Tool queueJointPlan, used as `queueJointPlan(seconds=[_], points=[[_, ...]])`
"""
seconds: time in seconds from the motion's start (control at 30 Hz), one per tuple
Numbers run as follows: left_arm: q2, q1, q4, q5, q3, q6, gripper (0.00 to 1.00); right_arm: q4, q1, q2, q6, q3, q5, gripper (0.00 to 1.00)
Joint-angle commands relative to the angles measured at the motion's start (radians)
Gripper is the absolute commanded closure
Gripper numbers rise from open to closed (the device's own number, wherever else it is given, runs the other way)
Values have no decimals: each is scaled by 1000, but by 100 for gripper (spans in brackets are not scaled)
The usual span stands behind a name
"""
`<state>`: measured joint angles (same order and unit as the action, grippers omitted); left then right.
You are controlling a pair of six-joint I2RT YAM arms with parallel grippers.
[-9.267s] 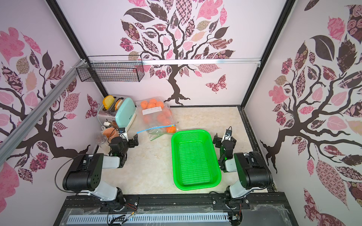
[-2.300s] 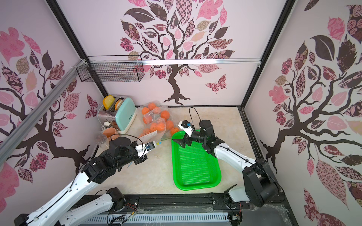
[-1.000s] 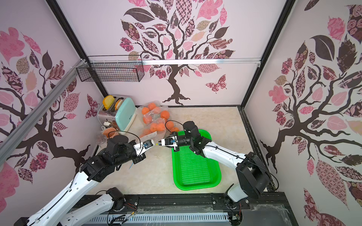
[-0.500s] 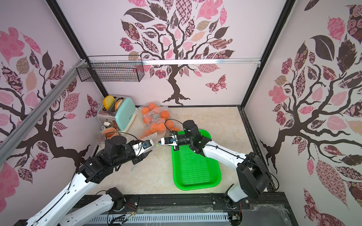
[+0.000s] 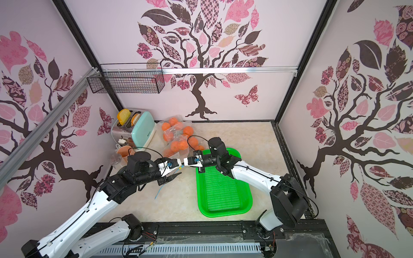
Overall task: Open the zip-top bag and take out the orange
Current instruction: Pick up the zipper food storage bag.
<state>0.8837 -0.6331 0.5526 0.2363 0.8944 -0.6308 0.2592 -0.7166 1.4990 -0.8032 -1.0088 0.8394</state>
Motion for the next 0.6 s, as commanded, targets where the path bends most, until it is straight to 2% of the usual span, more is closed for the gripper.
queueJointPlan(seconds=[0.0, 0.07, 0.17, 0.37, 0.57], points=[[-19, 3, -68, 35, -24, 19, 41, 12, 3, -17, 28, -21, 22, 100], [-24, 2, -117, 28, -53, 38, 41, 24, 2, -15, 38, -18, 24, 100], [-29, 3, -143, 26, -70, 50, 47, 22, 2, -12, 43, -20, 32, 100], [-12, 3, -145, 17, -58, 65, 73, 21, 3, -17, 45, -16, 32, 100], [-17, 2, -166, 5, -60, 85, 74, 16, 3, -11, 41, -19, 35, 100]])
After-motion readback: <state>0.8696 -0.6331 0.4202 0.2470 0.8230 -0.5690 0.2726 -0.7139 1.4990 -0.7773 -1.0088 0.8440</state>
